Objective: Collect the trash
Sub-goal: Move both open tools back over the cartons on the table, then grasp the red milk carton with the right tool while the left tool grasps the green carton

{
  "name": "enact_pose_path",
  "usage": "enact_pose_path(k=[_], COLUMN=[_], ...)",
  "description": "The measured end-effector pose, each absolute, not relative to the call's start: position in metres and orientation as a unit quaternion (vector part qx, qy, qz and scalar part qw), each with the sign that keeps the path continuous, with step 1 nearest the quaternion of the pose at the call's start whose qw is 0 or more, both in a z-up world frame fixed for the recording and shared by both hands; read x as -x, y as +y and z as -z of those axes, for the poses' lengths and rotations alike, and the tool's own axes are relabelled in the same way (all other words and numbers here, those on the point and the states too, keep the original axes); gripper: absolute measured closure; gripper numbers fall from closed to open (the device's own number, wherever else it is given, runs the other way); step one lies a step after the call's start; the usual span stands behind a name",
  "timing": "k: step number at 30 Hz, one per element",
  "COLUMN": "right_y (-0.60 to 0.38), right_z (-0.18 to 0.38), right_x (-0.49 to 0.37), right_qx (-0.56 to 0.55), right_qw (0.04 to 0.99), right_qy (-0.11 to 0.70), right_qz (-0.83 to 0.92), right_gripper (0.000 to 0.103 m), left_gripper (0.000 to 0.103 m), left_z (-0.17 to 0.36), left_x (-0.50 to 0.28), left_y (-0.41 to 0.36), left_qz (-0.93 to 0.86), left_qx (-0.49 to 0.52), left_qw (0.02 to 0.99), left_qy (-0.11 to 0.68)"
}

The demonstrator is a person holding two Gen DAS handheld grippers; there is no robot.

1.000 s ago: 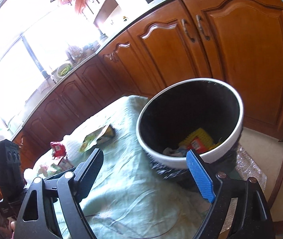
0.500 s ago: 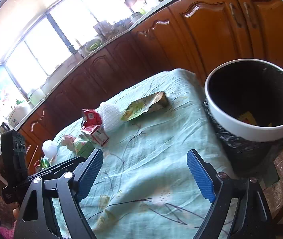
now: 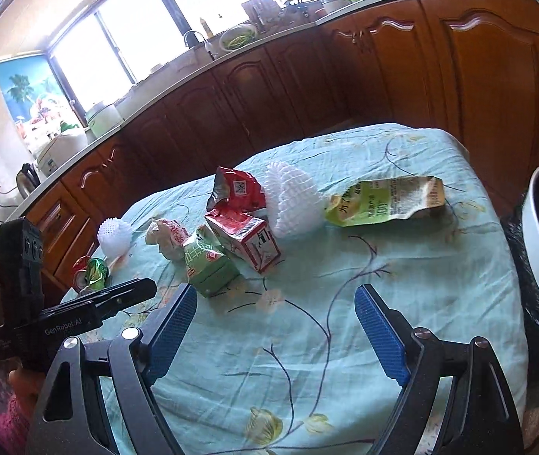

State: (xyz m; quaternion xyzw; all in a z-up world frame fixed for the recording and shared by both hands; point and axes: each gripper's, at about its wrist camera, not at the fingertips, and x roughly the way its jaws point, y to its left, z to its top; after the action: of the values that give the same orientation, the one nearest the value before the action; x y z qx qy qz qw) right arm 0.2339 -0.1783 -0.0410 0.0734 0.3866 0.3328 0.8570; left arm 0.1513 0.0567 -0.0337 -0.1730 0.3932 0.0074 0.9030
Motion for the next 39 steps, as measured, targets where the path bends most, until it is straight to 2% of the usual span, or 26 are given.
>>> enact_pose_path(k=[3,5,7,18,19,20,22,30,38,39], right_y=[-0.161,-0.148,-0.136,-0.073,-0.072,-0.074,-0.087,-0.175,-0.228,-0.231], right_z=[0.042,0.044,0.046,0.067,0.071,0.073,0.073,0.057,0.069,0.069], right_x=[-0.247,-0.259,-0.271,-0.308,-0.309,-0.310,-0.307,-0.267,-0.246,-0.245], right_qx=[-0.051,-0.034,-0.022,0.066,0.065,0.061,0.040,-0.037,-0.079,-0.083], right_qw=[0.852,0.848,0.842,0.806,0.801,0.799,0.804,0.841,0.856,0.856], right_qy=[0.390,0.394,0.397,0.415,0.424,0.430,0.434,0.420,0.428,0.428], right_qz=[-0.345,-0.353,-0.364,-0.416,-0.417,-0.415,-0.404,-0.340,-0.278,-0.279], right_gripper=[0.024,0.037,0.045,0.047,0.058,0.064,0.069,0.070,0.070,0.070], left_gripper=[0.052,0.052,0.052,0.052,0.050,0.049,0.047,0.034,0.034,0.037], left_z=[0.037,0.038,0.040,0.051,0.051,0.051,0.050,0.046,0.061,0.064], left_x=[-0.158,-0.161,-0.165,-0.167,-0.167,-0.168,-0.170,-0.198,-0.246,-0.249], left_y=[0.068,0.070,0.072,0.071,0.071,0.070,0.069,0.056,0.045,0.046], left_qz=[-0.009,-0.006,-0.002,0.004,0.003,0.003,0.001,-0.008,-0.075,-0.078], left_qx=[0.185,0.185,0.186,0.185,0.184,0.184,0.185,0.196,0.186,0.189], left_qw=[0.898,0.896,0.894,0.886,0.886,0.886,0.887,0.884,0.873,0.871], left_qy=[0.400,0.404,0.407,0.425,0.425,0.425,0.424,0.425,0.444,0.446])
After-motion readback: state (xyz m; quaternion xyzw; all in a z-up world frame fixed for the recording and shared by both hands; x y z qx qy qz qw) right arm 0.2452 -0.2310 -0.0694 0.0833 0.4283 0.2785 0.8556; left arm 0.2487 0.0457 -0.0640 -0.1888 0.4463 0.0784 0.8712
